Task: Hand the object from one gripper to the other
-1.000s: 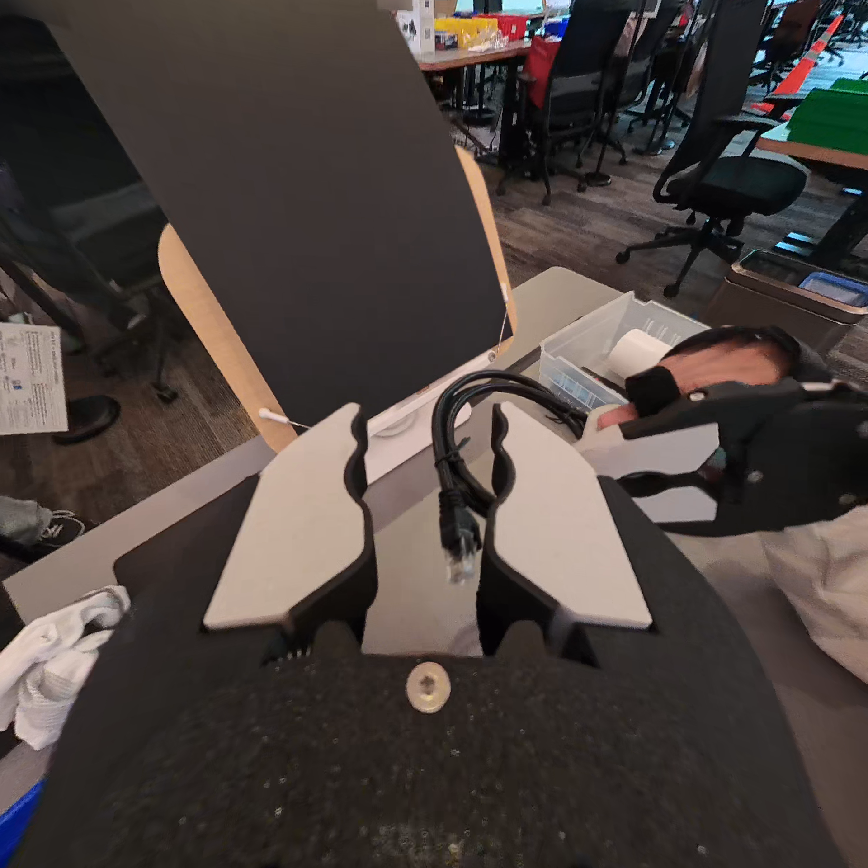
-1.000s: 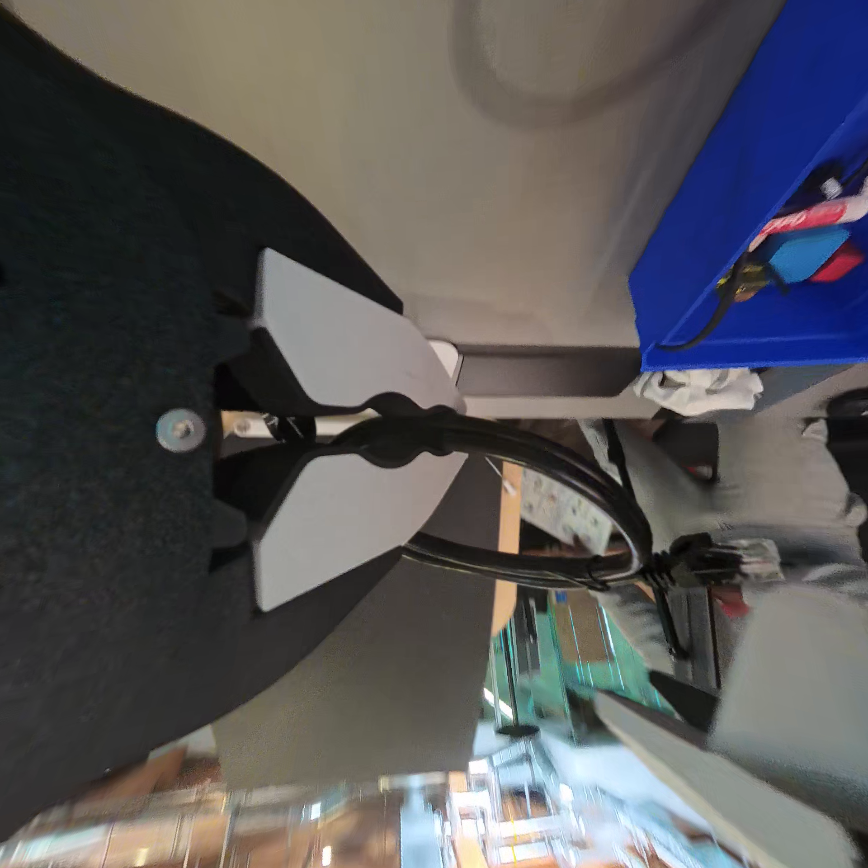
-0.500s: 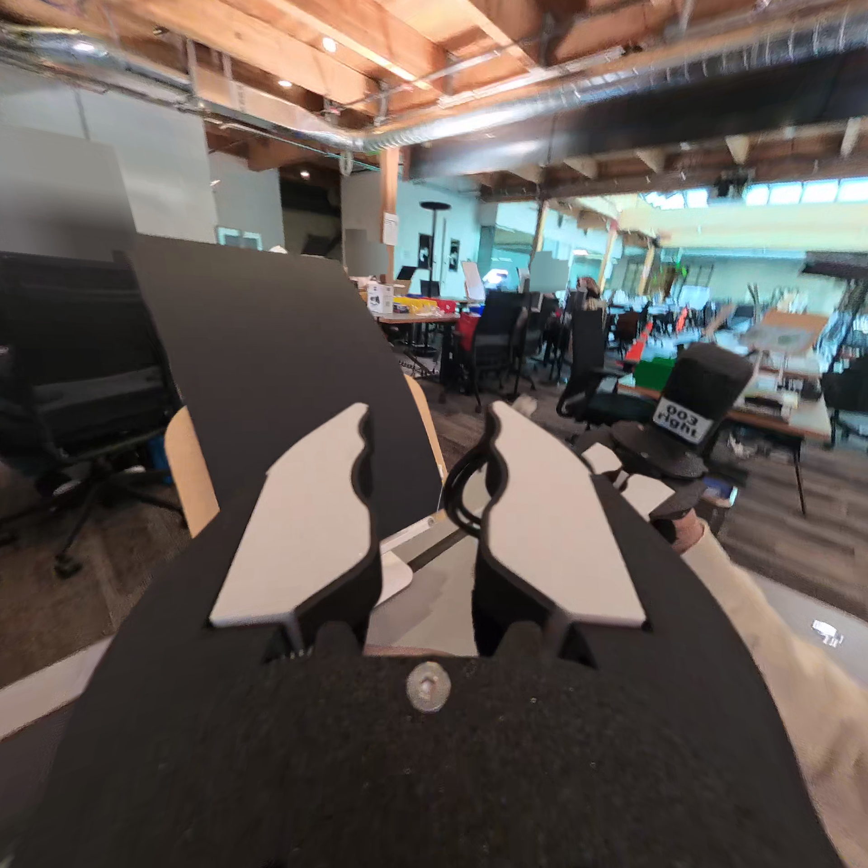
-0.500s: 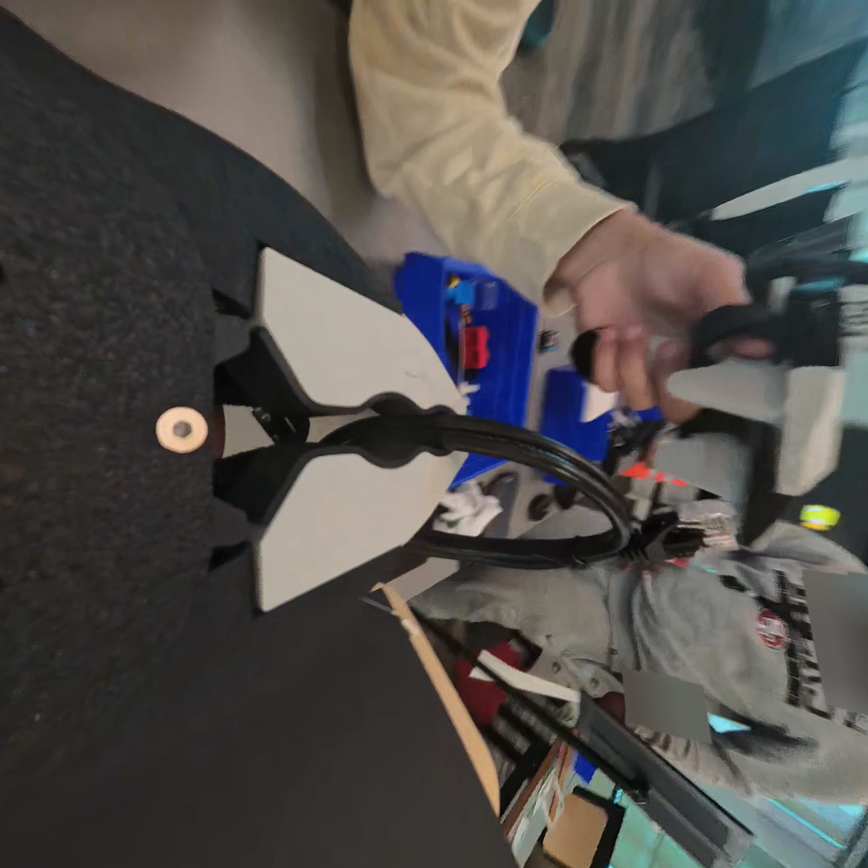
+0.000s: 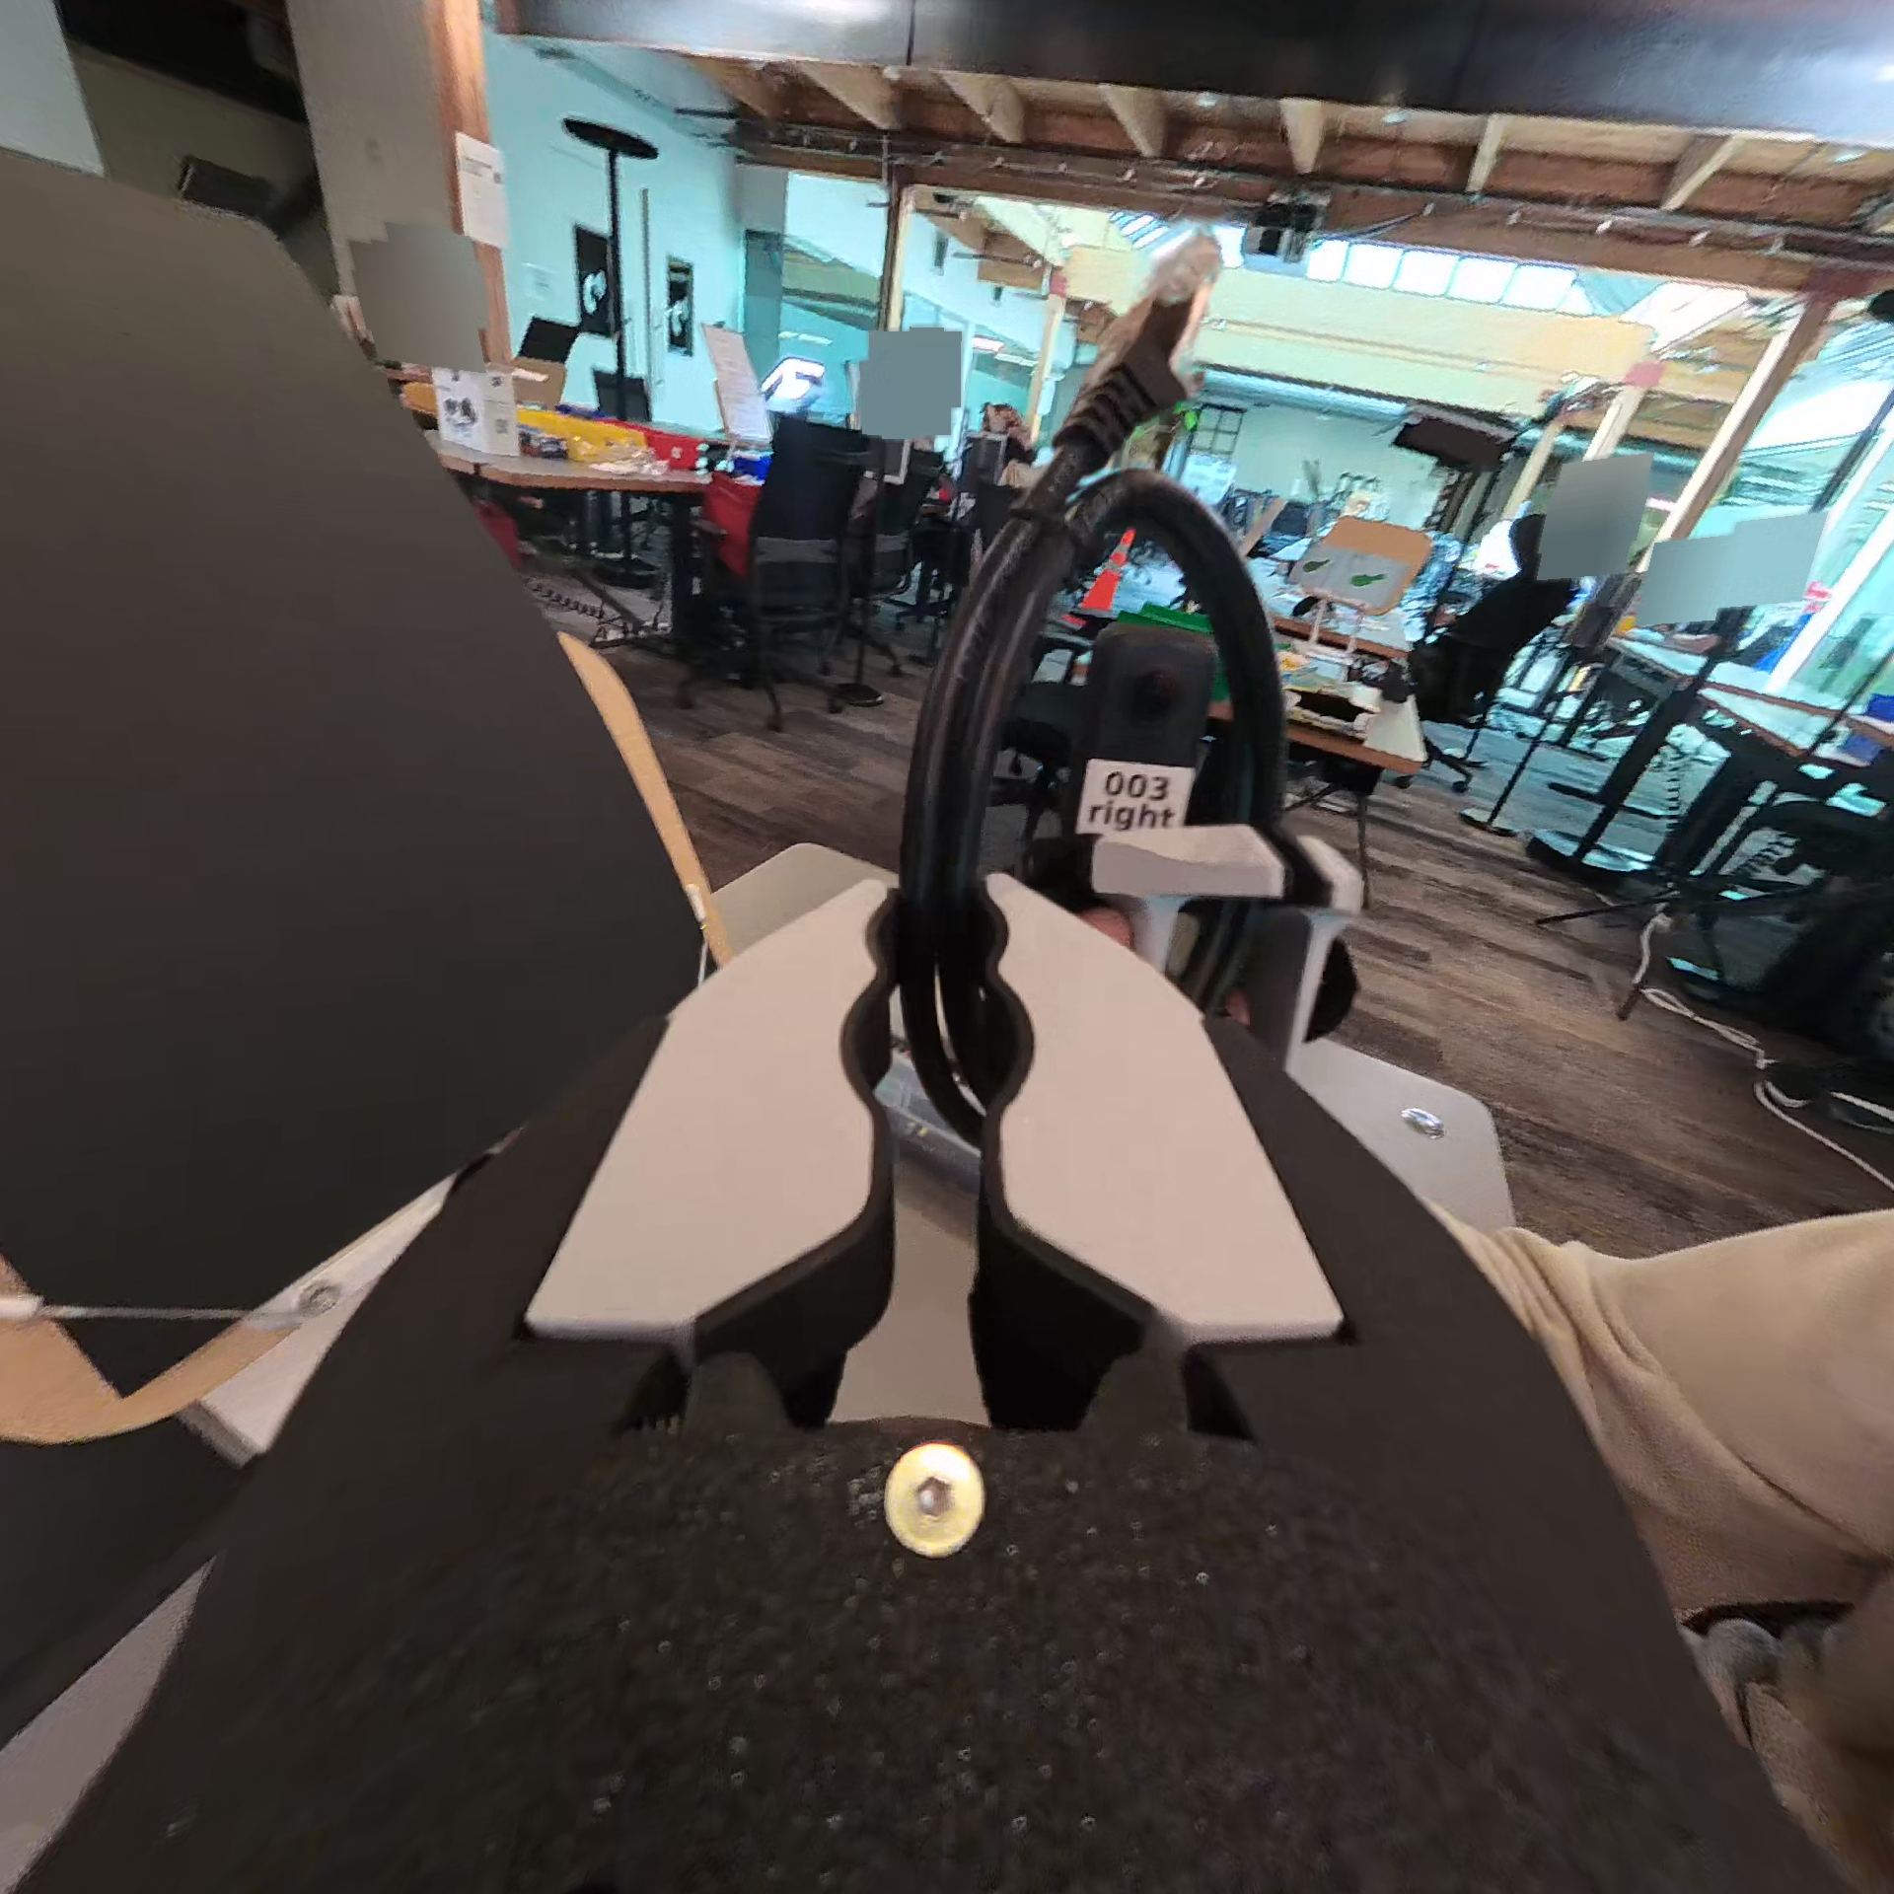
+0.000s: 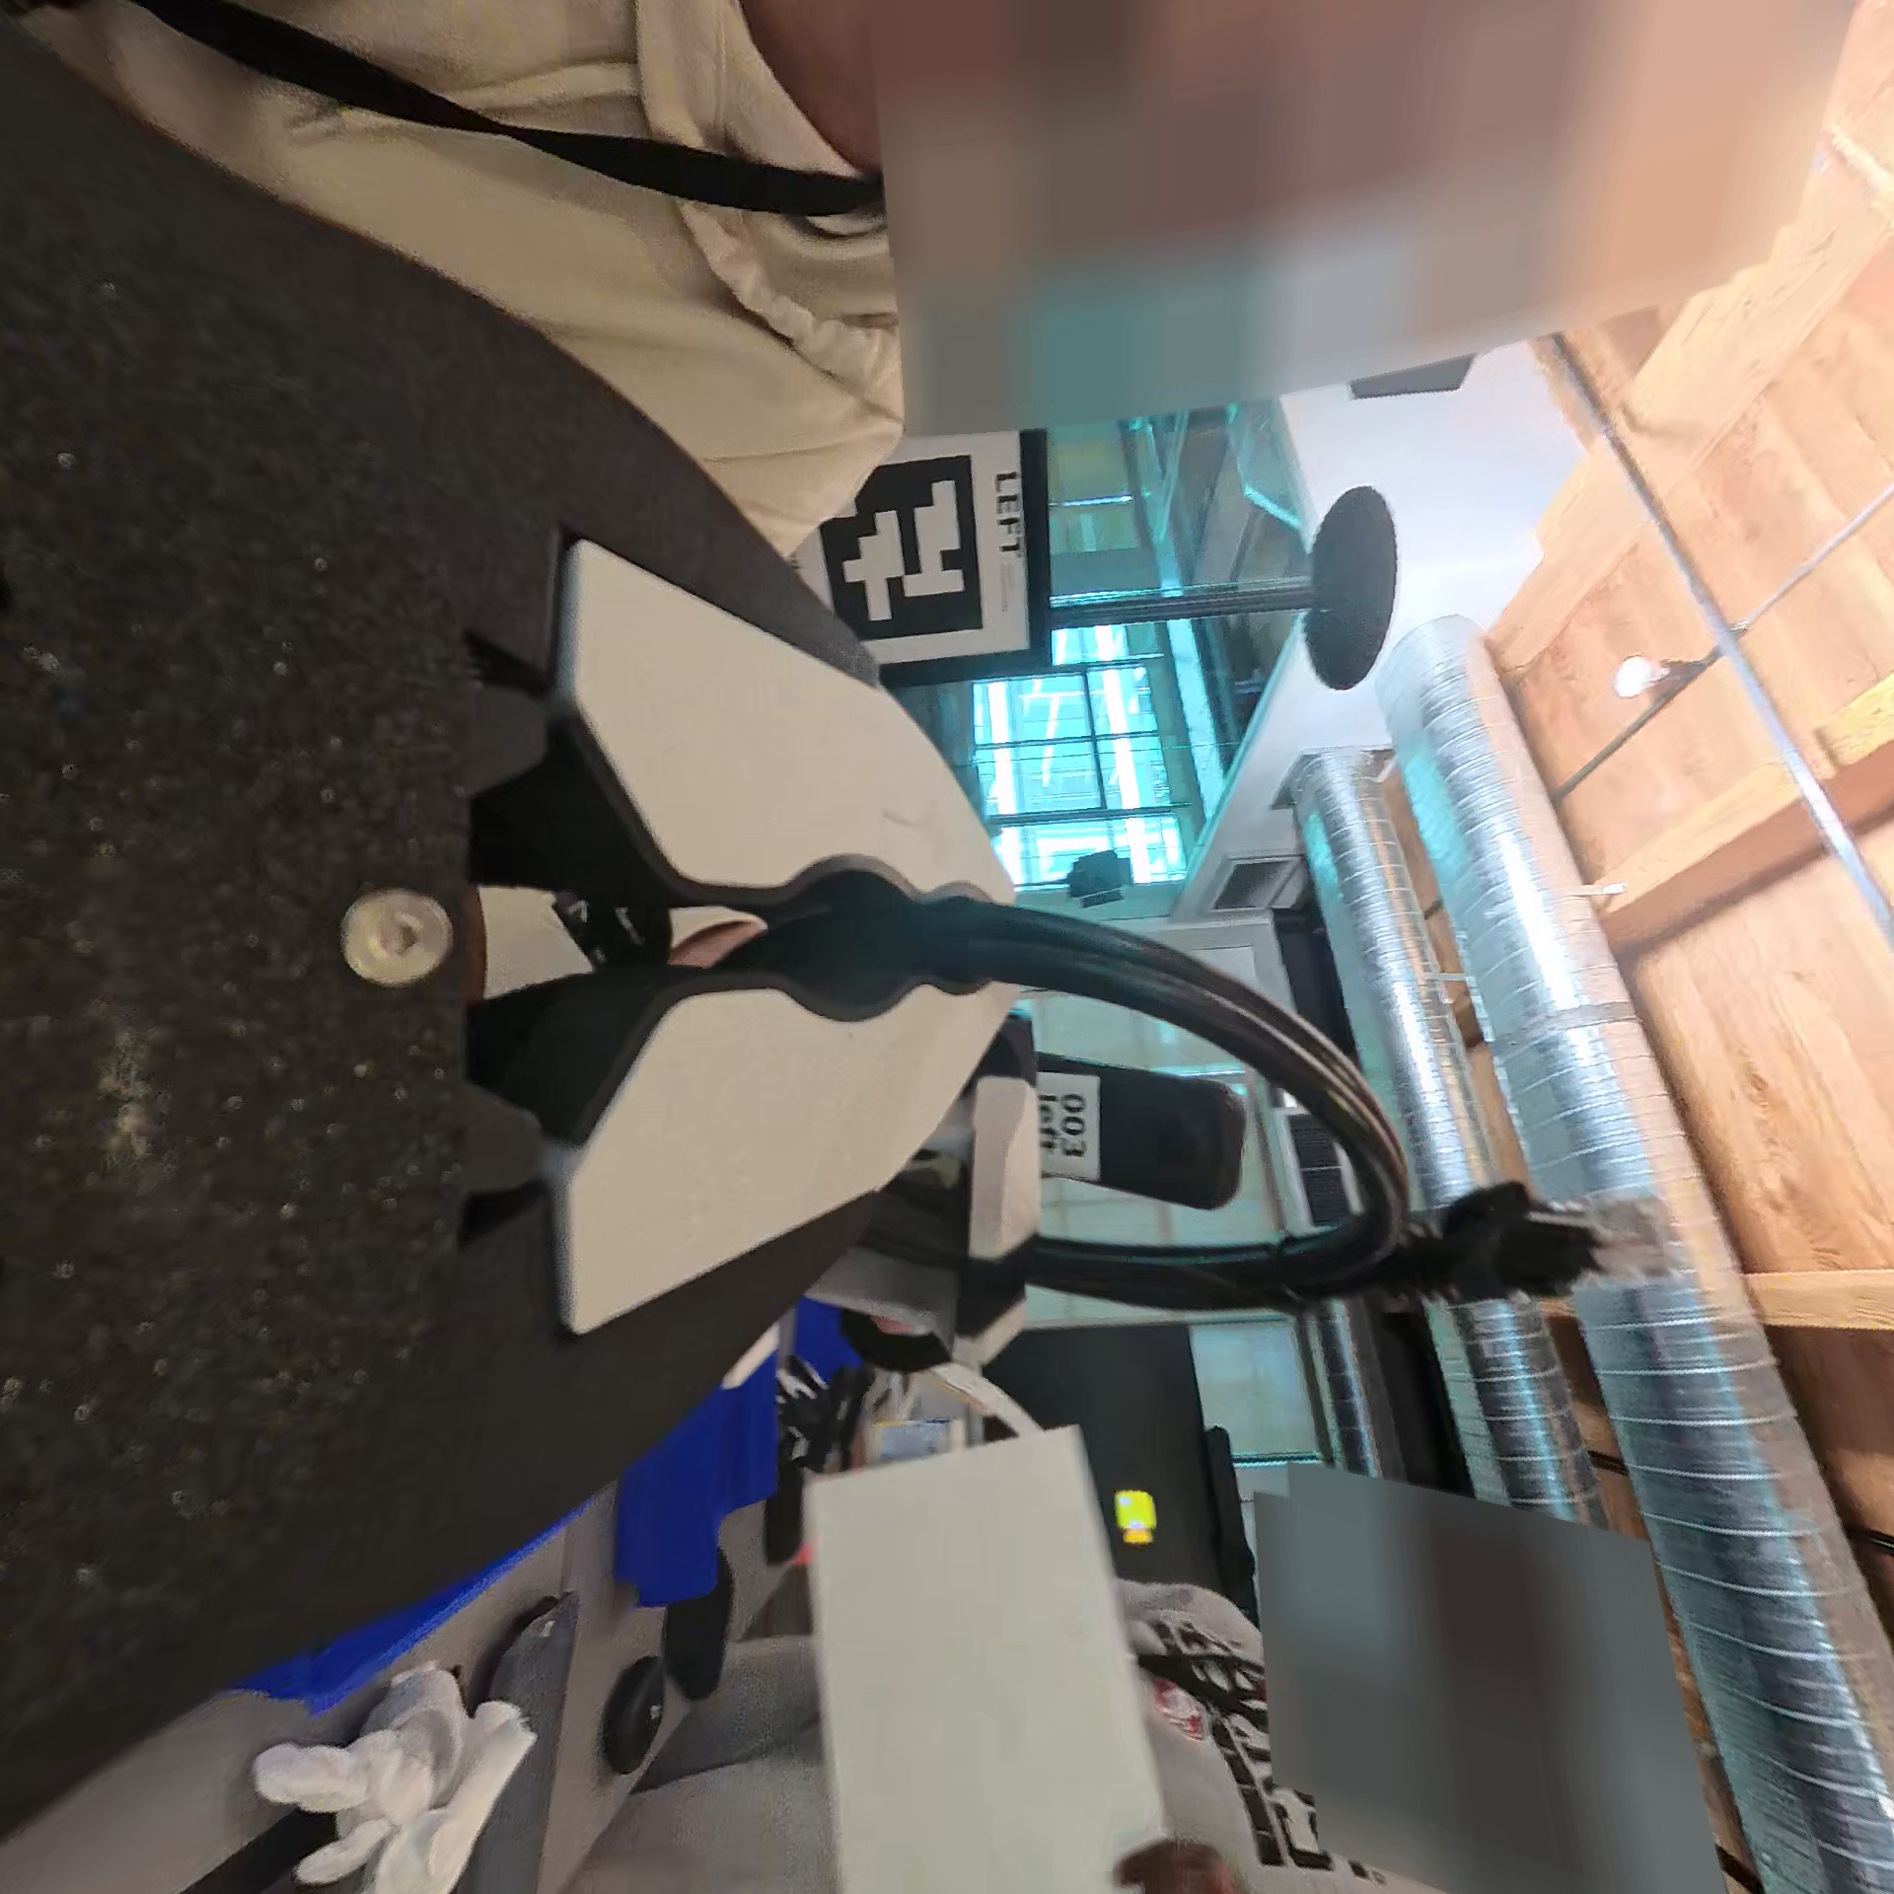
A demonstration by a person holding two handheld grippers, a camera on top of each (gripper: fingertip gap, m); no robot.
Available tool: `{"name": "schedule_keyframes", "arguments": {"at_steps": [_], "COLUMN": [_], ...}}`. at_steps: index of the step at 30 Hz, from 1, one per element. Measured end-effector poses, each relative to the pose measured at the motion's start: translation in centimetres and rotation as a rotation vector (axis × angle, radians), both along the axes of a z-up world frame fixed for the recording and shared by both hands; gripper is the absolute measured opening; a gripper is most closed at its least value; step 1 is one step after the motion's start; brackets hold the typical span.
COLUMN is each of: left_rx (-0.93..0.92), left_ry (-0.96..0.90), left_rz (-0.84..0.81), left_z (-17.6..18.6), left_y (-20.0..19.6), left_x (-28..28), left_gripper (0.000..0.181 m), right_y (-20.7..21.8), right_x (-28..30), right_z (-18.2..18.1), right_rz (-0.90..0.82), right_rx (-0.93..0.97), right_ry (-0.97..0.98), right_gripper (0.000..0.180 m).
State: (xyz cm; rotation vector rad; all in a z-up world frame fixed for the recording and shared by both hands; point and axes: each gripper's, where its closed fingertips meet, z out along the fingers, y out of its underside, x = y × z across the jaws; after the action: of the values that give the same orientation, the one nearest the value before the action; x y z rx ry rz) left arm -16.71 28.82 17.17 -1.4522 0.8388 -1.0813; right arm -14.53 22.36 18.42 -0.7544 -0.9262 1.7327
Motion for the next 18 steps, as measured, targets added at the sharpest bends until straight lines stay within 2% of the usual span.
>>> {"name": "schedule_keyframes", "arguments": {"at_steps": [3,4,6,9,14,16,18], "left_rx": [0.009,0.024,0.051,0.099,0.140,0.110,0.081], "left_ry": [0.041,0.051,0.092,0.199,0.527,0.627,0.696], "left_rz": [0.053,0.077,0.165,0.321,0.667,0.661,0.583], "left_z": [-0.4,-0.3,-0.5,-1.2,-3.9,-5.5,-7.1], "left_y": [0.7,0.9,1.7,3.2,6.4,6.6,6.1], "left_x": [-0.7,-1.0,-1.9,-3.4,-7.6,-7.8,-6.8], "left_gripper": [0.011,0.011,0.011,0.011,0.011,0.011,0.011], "right_y": [0.8,1.3,2.6,5.4,9.4,10.5,10.6], "right_x": [-0.8,-1.0,-1.2,-0.5,3.7,5.1,4.6], "right_z": [-1.0,-1.3,-1.8,-3.0,-5.3,-5.3,-5.6], "right_rz": [-0.061,-0.117,-0.252,-0.556,-1.134,-1.328,-1.392], "right_rx": [-0.009,-0.004,0.008,0.054,0.218,0.292,0.396], "right_ry": [-0.097,-0.133,-0.213,-0.390,-0.717,-0.794,-0.842], "right_gripper": [0.007,0.012,0.033,0.052,0.051,0.049,0.060]}}
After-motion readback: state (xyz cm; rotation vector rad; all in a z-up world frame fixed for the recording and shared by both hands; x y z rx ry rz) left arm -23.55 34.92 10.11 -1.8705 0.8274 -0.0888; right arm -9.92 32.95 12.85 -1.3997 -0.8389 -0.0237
